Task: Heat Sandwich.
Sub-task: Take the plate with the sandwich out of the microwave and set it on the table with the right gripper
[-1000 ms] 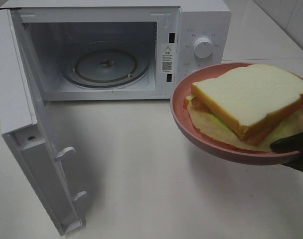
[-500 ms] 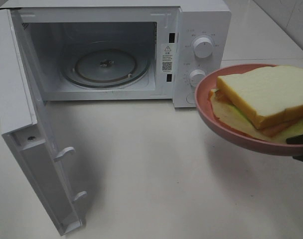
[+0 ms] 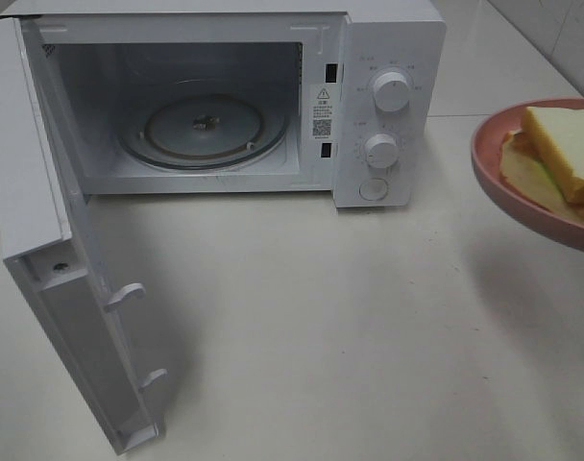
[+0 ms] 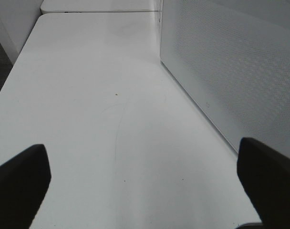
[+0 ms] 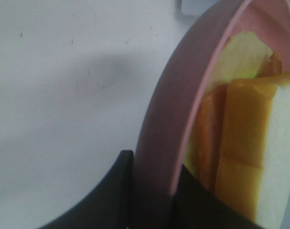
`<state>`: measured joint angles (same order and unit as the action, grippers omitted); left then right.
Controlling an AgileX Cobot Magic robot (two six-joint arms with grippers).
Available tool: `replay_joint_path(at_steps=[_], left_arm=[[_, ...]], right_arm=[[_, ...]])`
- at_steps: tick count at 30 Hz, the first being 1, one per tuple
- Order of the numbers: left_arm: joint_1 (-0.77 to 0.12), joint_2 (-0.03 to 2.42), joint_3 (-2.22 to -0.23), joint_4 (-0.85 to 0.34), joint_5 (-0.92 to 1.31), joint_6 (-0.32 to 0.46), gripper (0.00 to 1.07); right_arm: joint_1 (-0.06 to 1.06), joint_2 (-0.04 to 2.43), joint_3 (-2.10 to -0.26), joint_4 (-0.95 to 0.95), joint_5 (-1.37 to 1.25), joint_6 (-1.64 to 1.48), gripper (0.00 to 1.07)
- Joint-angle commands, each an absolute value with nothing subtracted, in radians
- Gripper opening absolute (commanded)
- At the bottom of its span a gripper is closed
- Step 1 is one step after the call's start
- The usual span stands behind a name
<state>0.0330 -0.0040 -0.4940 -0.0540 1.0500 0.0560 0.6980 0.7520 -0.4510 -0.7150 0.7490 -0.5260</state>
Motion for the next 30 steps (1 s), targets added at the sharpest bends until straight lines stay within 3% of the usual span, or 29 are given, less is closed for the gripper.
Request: replay_joint_path(at_steps=[1,11,30], left_arm=[[0.033,-0.021,-0.491,-0.059,1.037,0.054,1.00],[0.033,-0.021,-0.491,-0.059,1.037,0.054,1.00],[0.033,-0.021,-0.491,-0.059,1.037,0.054,1.00]], right_arm=[[0.701,0.787,-0.456,-0.828,0.816,-0.376,0.00],[0.701,0.881,-0.456,-0.951,0.853,-0.039,0.00],[0.701,1.087,-0.468,-1.003,0.938,0.392,0.01]])
